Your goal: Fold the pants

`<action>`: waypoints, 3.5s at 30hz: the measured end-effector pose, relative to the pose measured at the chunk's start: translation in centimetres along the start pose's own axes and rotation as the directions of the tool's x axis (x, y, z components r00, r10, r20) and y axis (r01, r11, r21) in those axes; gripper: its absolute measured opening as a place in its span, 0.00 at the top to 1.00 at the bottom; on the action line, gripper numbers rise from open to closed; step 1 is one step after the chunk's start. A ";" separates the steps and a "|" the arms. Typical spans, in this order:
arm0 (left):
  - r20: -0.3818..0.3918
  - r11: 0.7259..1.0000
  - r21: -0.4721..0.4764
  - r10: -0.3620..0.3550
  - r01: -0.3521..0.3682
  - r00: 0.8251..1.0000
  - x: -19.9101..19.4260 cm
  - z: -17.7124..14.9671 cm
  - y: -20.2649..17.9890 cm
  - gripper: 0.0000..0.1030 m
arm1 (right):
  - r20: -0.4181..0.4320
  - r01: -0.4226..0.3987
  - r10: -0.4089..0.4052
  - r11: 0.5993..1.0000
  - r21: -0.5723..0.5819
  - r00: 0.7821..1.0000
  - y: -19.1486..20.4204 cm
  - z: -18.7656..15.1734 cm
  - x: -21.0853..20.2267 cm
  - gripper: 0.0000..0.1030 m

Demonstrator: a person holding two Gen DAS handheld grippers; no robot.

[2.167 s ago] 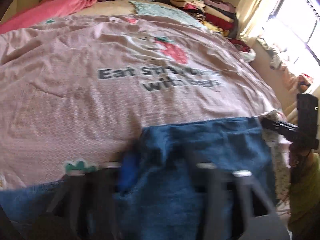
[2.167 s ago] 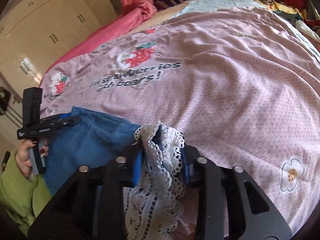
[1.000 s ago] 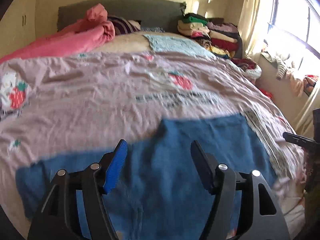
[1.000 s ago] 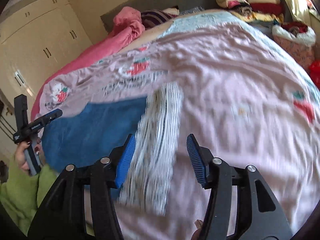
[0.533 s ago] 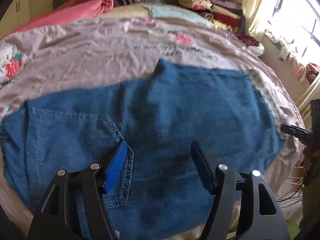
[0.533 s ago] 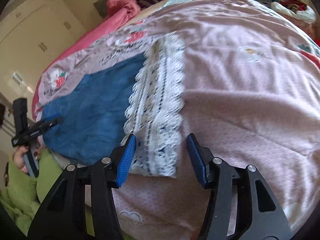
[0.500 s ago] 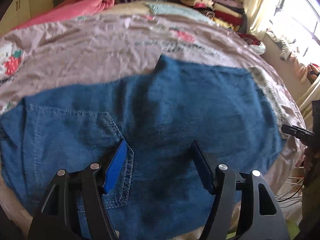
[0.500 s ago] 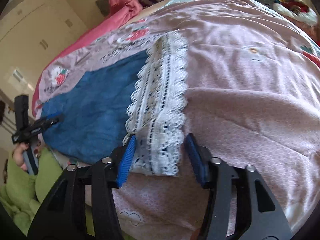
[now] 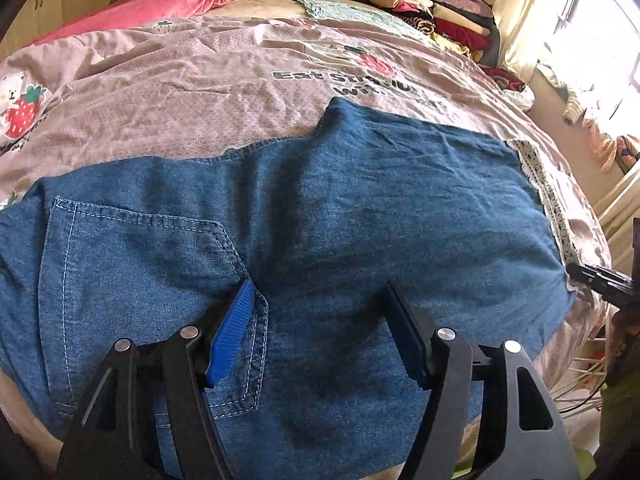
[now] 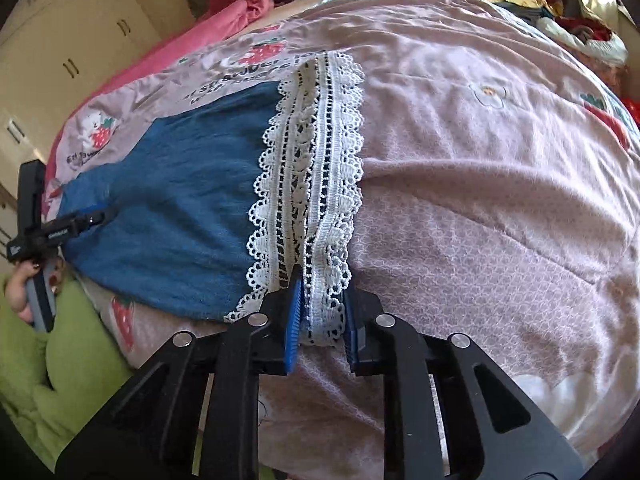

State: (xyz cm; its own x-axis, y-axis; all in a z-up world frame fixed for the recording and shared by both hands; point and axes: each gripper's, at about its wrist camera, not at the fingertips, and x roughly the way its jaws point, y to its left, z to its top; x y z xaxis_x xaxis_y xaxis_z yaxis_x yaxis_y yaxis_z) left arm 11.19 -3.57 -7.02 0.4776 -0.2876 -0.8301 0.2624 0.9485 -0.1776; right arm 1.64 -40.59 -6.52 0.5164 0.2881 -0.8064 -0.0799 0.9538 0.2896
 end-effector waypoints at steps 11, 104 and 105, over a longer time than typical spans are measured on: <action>0.150 0.988 -0.088 0.140 -0.128 0.979 -5.0 2.5 3.4 0.37 | 0.181 0.076 -0.046 0.984 -0.163 0.982 5.3 3.0 -2.4 0.53; -0.036 0.880 0.473 -0.033 0.046 0.999 7.2 12.0 -18.3 0.04 | 0.149 -0.002 -0.008 0.998 0.068 0.989 1.5 -0.4 -0.5 0.16; -0.042 0.877 0.476 -0.047 0.061 0.998 7.8 12.3 -18.5 0.04 | 0.148 -0.005 -0.005 0.997 0.072 0.989 1.4 -0.3 -0.3 0.16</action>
State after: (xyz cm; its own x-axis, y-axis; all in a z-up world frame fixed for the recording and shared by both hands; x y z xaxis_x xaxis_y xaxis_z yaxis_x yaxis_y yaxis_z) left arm 20.35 -24.96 -3.73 0.4293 -0.3262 -0.8422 0.6585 0.7513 0.0447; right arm 1.10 -39.32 -6.00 0.6371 0.2672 -0.7230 -0.0212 0.9437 0.3301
